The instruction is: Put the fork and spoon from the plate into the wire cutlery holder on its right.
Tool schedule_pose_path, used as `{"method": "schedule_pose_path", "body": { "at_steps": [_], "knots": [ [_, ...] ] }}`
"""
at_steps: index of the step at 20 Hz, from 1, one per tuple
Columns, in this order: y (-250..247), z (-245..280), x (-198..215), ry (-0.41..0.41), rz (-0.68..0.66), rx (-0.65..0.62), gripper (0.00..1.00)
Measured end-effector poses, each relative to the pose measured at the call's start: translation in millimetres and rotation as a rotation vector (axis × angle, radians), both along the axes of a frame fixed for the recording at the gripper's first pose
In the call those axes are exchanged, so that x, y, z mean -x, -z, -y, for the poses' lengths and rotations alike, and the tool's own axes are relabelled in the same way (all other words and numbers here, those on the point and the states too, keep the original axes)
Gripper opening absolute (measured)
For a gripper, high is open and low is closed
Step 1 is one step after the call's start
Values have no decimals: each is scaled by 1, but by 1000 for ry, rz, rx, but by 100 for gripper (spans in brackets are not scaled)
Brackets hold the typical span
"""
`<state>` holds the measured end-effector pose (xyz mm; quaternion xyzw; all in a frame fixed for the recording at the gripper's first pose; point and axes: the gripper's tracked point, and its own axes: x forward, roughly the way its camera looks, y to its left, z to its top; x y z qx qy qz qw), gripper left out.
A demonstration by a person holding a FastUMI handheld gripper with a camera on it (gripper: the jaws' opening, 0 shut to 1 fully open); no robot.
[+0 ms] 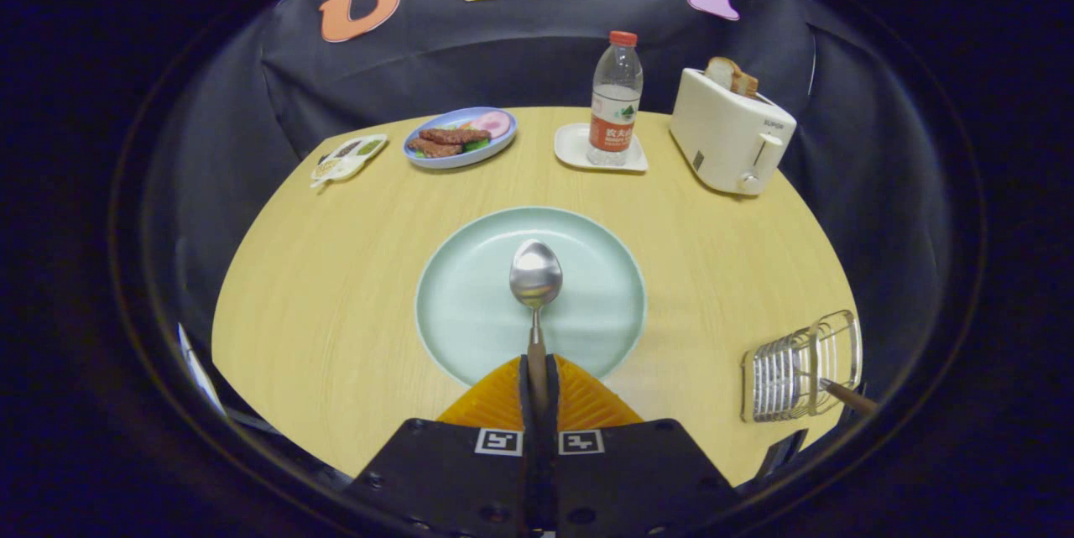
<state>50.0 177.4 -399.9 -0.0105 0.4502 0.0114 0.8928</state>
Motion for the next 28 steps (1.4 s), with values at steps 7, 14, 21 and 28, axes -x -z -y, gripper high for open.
{"method": "schedule_pose_path", "body": {
  "at_steps": [7, 14, 21, 28],
  "knots": [
    [-22, 63, 34, 19, -13, -10, 1],
    [-58, 121, 59, 14, 42, 6, 1],
    [-78, 176, 68, 47, 81, 36, 1],
    [-78, 217, 86, 91, 38, 26, 1]
  ]
}}
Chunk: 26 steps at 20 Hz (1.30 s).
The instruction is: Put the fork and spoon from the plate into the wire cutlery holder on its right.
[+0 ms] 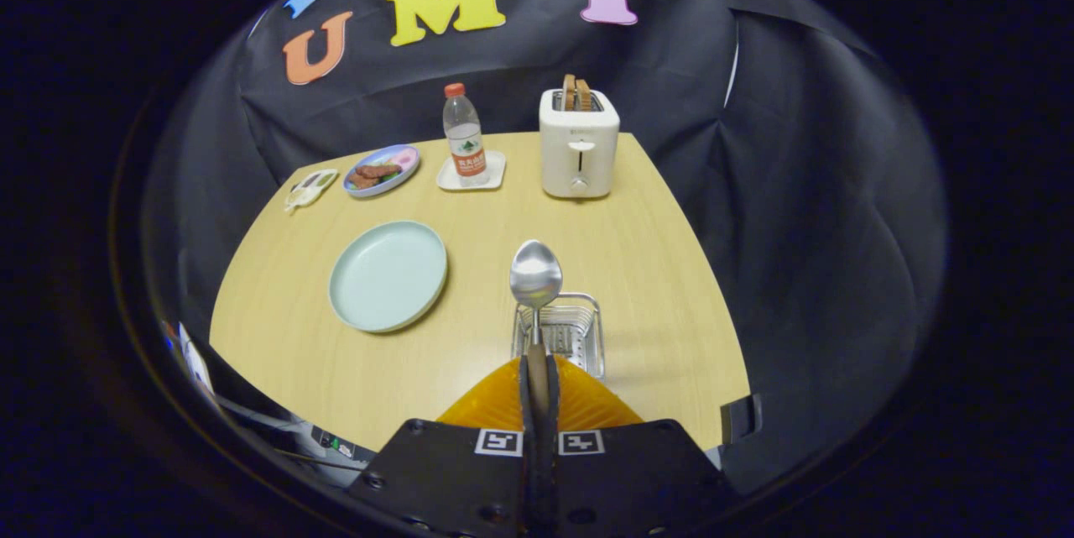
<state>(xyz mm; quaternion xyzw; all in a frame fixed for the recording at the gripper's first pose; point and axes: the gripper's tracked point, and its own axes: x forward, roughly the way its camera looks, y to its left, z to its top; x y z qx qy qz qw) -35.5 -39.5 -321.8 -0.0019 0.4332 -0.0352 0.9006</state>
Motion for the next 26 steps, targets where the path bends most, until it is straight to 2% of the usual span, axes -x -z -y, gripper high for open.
{"method": "schedule_pose_path", "body": {
  "at_steps": [5, 12, 18, 23, 24, 26],
  "knots": [
    [3, 24, 7, 21, -52, 14, 1],
    [-14, 5, 25, -14, -211, -39, 3],
    [-8, 11, 16, 33, -316, -51, 3],
    [-9, 11, 13, 11, -354, -23, 3],
    [-7, 10, 12, 1, -356, -22, 6],
    [-6, 12, 12, 13, -371, -16, 7]
  ]
}}
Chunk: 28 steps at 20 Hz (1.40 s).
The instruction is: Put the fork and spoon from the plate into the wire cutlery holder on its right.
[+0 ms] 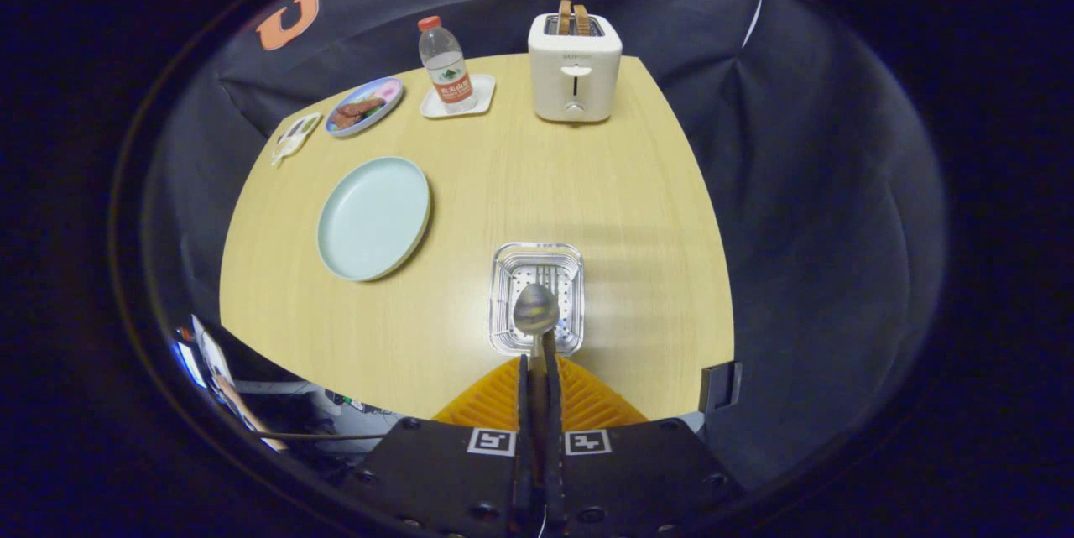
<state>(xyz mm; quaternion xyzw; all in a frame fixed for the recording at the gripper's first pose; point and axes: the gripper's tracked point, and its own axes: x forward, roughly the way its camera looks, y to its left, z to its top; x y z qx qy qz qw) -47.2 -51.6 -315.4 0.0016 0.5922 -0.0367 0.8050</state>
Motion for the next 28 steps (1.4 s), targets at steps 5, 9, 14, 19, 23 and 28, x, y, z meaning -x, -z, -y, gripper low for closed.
{"method": "schedule_pose_path", "body": {
  "at_steps": [5, 9, 14, 19, 23, 28],
  "knots": [
    [-9, -12, -11, -28, 66, -5, 13],
    [-39, -31, -21, -103, 214, 10, 47],
    [-87, -60, -33, -134, 401, 6, 70],
    [-142, -87, -38, -105, 554, -24, 82],
    [-188, -99, -42, -93, 698, 7, 90],
    [-243, -111, -34, -81, 869, 21, 95]
  ]
}}
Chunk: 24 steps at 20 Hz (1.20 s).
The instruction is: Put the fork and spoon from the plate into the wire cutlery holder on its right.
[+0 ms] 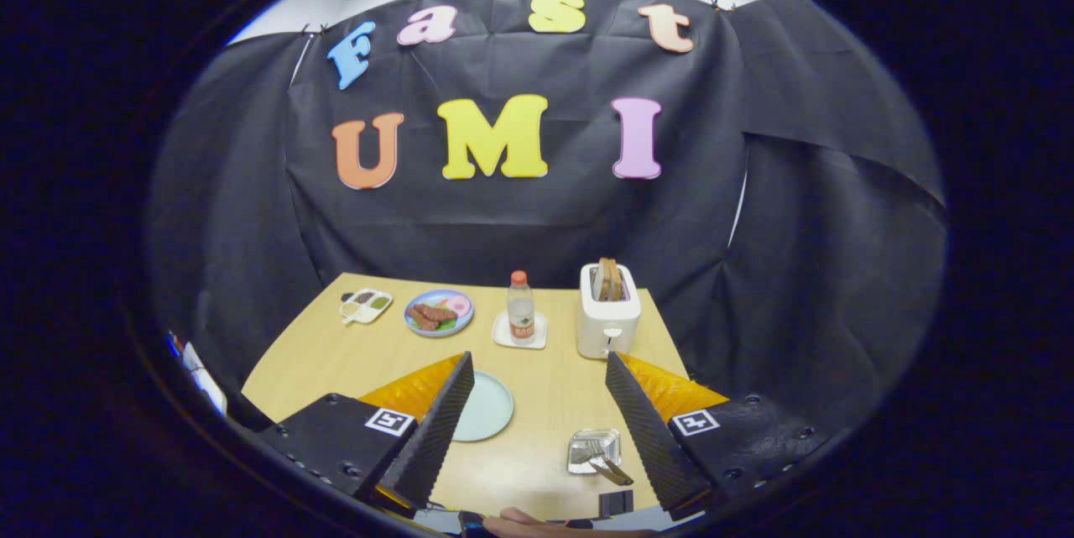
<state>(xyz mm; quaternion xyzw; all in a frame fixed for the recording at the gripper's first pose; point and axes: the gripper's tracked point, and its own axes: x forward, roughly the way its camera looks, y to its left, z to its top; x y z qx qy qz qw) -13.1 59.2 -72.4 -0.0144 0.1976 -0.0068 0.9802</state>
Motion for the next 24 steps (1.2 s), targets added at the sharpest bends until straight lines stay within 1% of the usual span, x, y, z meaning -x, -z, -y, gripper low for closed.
{"method": "schedule_pose_path", "body": {
  "at_steps": [2, 4, 6, 7, 11, 12, 14, 16, 24],
  "knots": [
    [-30, -8, 8, -3, 95, -13, 96],
    [-54, -11, 12, -14, 193, 10, 96],
    [-68, -10, 17, -1, 253, 64, 96],
    [-69, -17, 20, -10, 265, 67, 95],
    [-75, -34, 24, -21, 298, 39, 96],
    [-77, -36, 27, -17, 296, 38, 96],
    [-78, -44, 27, -31, 295, 38, 96],
    [-74, -46, 22, -37, 286, 55, 96],
    [-65, -50, 17, -54, 265, 58, 96]
  ]
}}
